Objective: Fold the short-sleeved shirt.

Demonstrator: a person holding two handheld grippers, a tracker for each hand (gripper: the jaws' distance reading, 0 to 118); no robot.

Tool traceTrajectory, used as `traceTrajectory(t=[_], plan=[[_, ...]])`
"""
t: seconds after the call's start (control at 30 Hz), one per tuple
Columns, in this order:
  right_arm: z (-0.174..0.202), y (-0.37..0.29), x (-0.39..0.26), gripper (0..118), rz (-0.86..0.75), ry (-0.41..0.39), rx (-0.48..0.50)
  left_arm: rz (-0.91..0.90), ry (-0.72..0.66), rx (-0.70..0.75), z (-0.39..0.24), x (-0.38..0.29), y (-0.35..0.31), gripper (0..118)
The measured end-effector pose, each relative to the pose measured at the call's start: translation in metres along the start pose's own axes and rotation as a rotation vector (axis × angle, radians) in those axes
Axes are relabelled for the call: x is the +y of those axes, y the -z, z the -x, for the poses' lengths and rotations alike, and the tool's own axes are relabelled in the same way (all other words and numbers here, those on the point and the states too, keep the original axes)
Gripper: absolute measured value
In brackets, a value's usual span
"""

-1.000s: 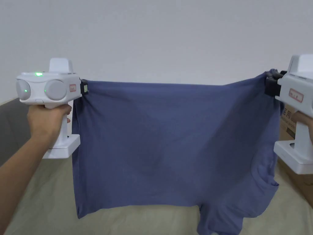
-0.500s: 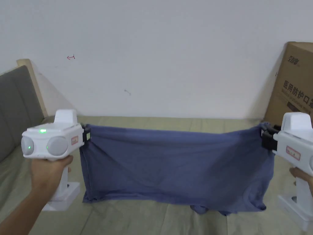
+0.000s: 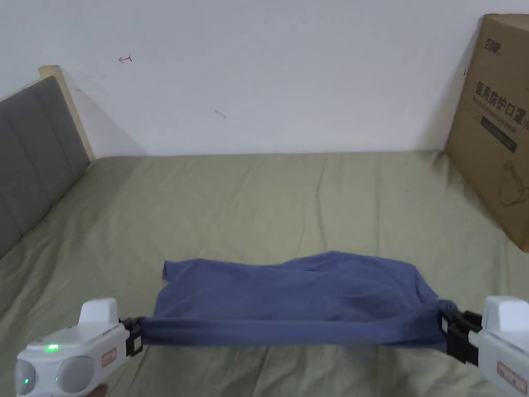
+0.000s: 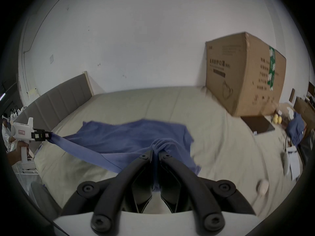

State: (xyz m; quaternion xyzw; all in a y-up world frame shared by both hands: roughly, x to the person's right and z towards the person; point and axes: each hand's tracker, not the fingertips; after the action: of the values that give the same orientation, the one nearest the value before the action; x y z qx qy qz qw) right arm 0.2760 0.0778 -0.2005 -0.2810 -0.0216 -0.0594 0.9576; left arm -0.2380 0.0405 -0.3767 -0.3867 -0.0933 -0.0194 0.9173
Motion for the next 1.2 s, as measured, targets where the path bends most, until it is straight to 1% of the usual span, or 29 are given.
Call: traceTrajectory(t=[0.07, 0.1, 0.17, 0.27, 0.33, 0.37, 0.43, 0.57, 0.63, 0.67, 0.73, 0.77, 0.8, 0.83, 0.87, 0.9, 0.93, 0.97, 1.07, 1.2], plan=[[0.002, -0.015, -0.027, 4, 0.041, 0.018, 0.009, 0.029, -0.010, 0.001, 0.001, -0.025, -0.014, 5], [0.004, -0.022, -0.042, 4, 0.062, 0.027, 0.006, -0.016, 0.023, 0.034, 0.004, -0.036, -0.020, 5], [0.008, -0.034, -0.068, 4, 0.097, 0.055, 0.007, 0.017, 0.014, 0.039, 0.014, -0.063, -0.016, 5], [0.002, -0.043, -0.101, 4, 0.146, 0.099, 0.004, 0.050, 0.014, 0.049, 0.015, -0.095, -0.022, 5], [-0.001, -0.046, -0.119, 4, 0.188, 0.104, 0.008, 0.088, 0.030, 0.062, 0.015, -0.114, -0.022, 5], [-0.002, -0.046, -0.126, 4, 0.202, 0.108, 0.003, 0.108, 0.014, 0.046, 0.015, -0.122, -0.021, 5], [-0.004, -0.044, -0.141, 4, 0.252, 0.120, -0.012, 0.140, 0.025, 0.053, 0.012, -0.138, -0.024, 5], [-0.010, -0.026, -0.167, 4, 0.355, 0.172, -0.058, 0.172, 0.014, 0.056, 0.011, -0.155, -0.011, 5], [-0.012, -0.014, -0.179, 4, 0.411, 0.215, -0.082, 0.171, 0.010, 0.061, 0.010, -0.153, -0.011, 5], [-0.012, -0.011, -0.181, 4, 0.417, 0.233, -0.092, 0.177, 0.013, 0.063, 0.010, -0.151, -0.011, 5], [-0.007, -0.012, -0.179, 5, 0.402, 0.241, -0.104, 0.188, 0.026, 0.063, 0.009, -0.147, -0.013, 6], [-0.005, -0.013, -0.174, 6, 0.403, 0.238, -0.110, 0.193, 0.025, 0.056, 0.009, -0.144, -0.016, 10], [-0.003, -0.015, -0.167, 13, 0.401, 0.231, -0.114, 0.201, 0.009, 0.045, 0.009, -0.140, -0.020, 19], [0.000, -0.018, -0.159, 25, 0.394, 0.212, -0.127, 0.216, -0.023, 0.037, 0.008, -0.135, -0.025, 32], [0.005, -0.023, -0.151, 53, 0.378, 0.190, -0.144, 0.227, -0.055, 0.034, 0.008, -0.130, -0.029, 58], [0.009, -0.029, -0.138, 72, 0.335, 0.165, -0.154, 0.211, -0.082, 0.019, 0.007, -0.123, -0.036, 76], [0.011, -0.034, -0.124, 85, 0.288, 0.148, -0.146, 0.173, -0.101, 0.019, 0.002, -0.114, -0.047, 90], [0.013, -0.039, -0.111, 93, 0.243, 0.134, -0.136, 0.131, -0.109, 0.014, -0.002, -0.106, -0.056, 100], [0.030, -0.059, -0.061, 93, 0.076, 0.075, -0.138, -0.032, -0.070, -0.024, -0.016, -0.073, -0.081, 101], [0.056, -0.083, -0.006, 93, -0.138, -0.004, -0.154, -0.279, 0.012, 0.010, -0.044, -0.032, -0.121, 101]])
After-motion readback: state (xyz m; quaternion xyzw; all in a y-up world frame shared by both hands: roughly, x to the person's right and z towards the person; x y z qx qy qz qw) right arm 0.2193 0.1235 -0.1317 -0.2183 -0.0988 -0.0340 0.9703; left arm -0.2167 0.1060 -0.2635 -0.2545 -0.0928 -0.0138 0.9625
